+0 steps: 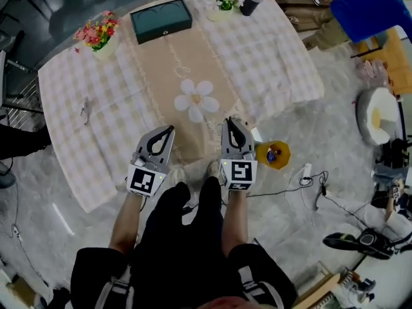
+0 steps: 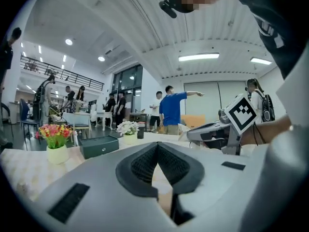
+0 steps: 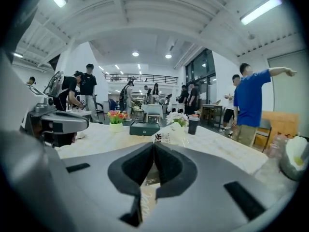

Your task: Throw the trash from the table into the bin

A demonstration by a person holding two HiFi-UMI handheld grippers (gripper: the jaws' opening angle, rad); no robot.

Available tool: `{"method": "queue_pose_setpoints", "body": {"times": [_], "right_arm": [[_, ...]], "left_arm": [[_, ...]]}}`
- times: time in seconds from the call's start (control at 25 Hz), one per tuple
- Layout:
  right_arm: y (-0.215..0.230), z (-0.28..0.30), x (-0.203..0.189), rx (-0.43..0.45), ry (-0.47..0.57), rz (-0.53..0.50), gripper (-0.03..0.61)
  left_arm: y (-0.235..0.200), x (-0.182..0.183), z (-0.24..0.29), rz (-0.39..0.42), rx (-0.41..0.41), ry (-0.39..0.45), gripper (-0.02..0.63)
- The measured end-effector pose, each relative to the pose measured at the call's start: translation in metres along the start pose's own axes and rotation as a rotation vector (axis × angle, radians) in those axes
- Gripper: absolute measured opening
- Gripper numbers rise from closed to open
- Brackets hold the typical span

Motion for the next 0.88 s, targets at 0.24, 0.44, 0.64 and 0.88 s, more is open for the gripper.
{"method": "queue_pose_setpoints", "body": {"times": [0.24,0.44,0.64,0.88], "right_arm": [[0.056,-0.064,-0.024,-0.170,-0.010,0.056,0.012],[0.105,-0.122,-0.046,-0.303,-0.021,0.093,0.012],[0.154,-0.183,-0.073,-0.419,-0.033,0.139,0.012],[0.214,-0.248,-0.105,-0.505,-0.051,0.179,0.012]], "left_arm": [[0.060,0.003,0.035,0.025,-0.161,-0.005,0.003],[0.119,0.007,0.065,0.042,-0.283,-0.002,0.003],[0.185,0.010,0.095,0.064,-0.388,-0.001,0.003],[0.268,0.008,0.127,0.079,-0.472,-0.009,0.003]]}}
Point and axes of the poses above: the fingertips, and each gripper's own axes: z forward along the fingers, y to its right, x out of its top, the point moved 3 cm from there along -z, backward along the fingers
